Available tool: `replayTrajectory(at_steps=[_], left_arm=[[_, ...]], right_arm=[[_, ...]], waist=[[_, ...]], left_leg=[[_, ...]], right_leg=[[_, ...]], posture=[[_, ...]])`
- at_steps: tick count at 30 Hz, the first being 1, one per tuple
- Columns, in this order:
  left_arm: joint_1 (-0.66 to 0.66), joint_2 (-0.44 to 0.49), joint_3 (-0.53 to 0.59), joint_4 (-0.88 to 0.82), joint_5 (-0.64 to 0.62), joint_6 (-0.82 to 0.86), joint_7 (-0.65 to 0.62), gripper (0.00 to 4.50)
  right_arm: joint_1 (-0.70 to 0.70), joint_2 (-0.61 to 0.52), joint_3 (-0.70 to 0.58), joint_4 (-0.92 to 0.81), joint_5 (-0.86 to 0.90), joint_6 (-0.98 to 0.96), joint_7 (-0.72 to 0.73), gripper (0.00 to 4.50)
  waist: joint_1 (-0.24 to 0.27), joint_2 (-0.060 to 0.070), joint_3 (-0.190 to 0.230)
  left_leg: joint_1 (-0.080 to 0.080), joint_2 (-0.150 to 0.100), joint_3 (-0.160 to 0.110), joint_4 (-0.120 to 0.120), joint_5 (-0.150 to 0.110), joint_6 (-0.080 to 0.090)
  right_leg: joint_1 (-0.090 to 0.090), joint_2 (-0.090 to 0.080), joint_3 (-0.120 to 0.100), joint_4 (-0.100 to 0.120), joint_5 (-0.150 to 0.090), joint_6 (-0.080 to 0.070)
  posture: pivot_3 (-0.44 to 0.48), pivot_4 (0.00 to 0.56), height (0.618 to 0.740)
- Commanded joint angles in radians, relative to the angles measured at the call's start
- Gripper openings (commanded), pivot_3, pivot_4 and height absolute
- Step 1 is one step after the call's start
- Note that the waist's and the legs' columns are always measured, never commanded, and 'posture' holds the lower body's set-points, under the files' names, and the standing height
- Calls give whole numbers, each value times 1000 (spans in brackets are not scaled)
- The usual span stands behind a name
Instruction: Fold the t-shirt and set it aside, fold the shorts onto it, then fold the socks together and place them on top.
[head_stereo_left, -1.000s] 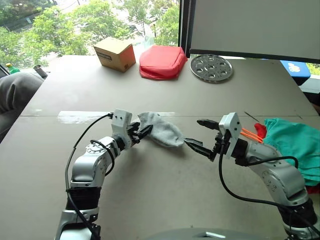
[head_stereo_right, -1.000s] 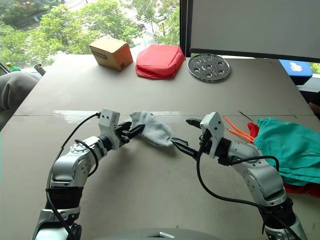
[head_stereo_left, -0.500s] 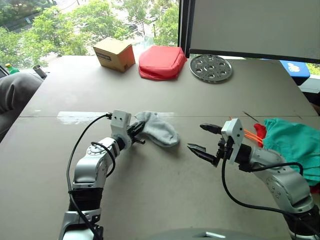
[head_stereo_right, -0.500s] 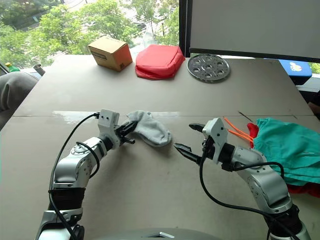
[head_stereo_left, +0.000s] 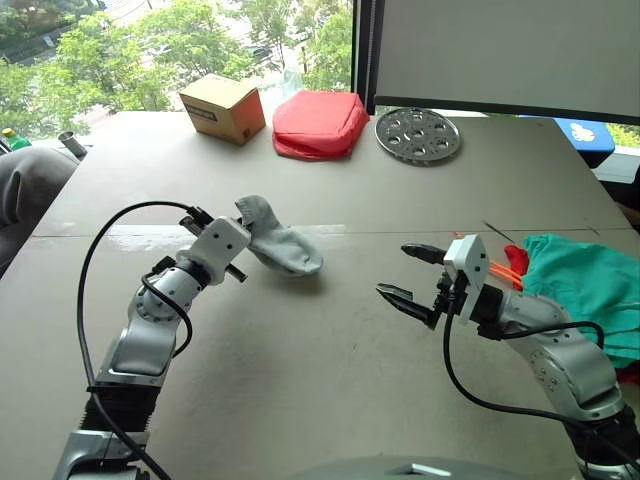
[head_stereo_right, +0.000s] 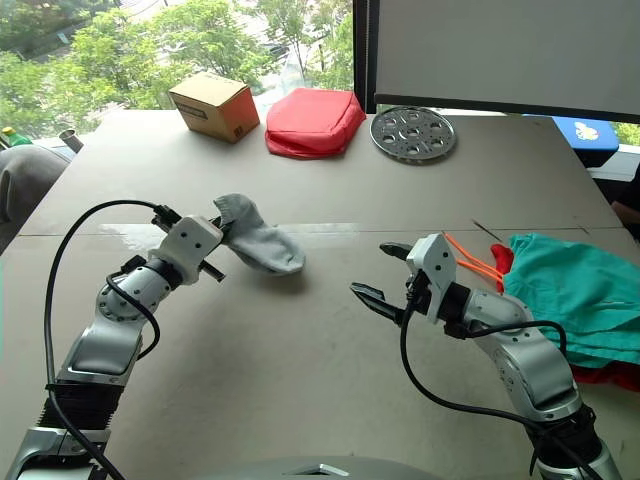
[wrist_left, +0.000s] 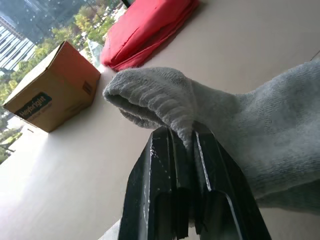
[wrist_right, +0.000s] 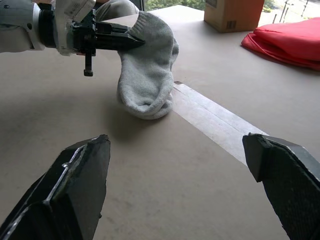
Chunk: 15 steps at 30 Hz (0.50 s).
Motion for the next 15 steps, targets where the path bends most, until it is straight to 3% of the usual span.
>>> replayTrajectory(at_steps=[1, 5, 12, 15], left_arm=[[-10, 49, -41, 23, 154, -191, 72, 33], [-35, 60, -76, 30, 235, -308, 103, 33], [-69, 49, -106, 20, 264, -364, 77, 33], [-95, 68, -142, 10, 335, -408, 74, 33]], right_arm=[[1, -5, -23, -29, 3, -20, 2, 4500], [10, -6, -27, -34, -1, -22, -6, 4500], [33, -1, -32, -33, -6, -25, -22, 4500], [45, -3, -33, -39, -7, -21, -29, 4500]], waist=[[1, 1, 0], [4, 1, 1], [2, 0, 0], [2, 0, 0]], left_leg=[[0, 0, 0, 0, 0, 0], [0, 1, 1, 0, 0, 0], [-1, 1, 3, 0, 0, 0], [-1, 1, 7, 0, 0, 0]], right_leg=[[0, 0, 0, 0, 0, 0], [-1, -1, 0, 0, 0, 0], [-2, -1, 0, 1, 0, 0], [-2, -1, 0, 1, 0, 1]], posture=[[0, 150, 739], [0, 150, 739], [0, 150, 739], [0, 150, 739]])
